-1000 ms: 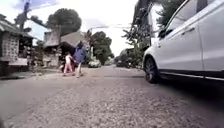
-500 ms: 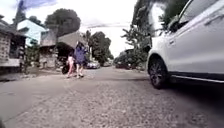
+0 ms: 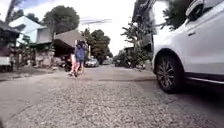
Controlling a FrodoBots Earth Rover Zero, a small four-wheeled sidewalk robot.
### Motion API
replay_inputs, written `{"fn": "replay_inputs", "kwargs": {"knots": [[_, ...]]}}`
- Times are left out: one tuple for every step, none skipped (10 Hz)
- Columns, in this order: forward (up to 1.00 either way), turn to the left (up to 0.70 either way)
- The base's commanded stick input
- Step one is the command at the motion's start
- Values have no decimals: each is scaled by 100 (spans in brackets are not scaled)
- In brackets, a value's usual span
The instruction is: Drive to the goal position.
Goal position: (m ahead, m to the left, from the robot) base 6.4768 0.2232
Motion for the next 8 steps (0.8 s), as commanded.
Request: {"fn": "replay_inputs", "kwargs": {"knots": [[100,0],[100,0],[100,0],[100,0],[100,0],[100,0],[100,0],[100,0]]}}
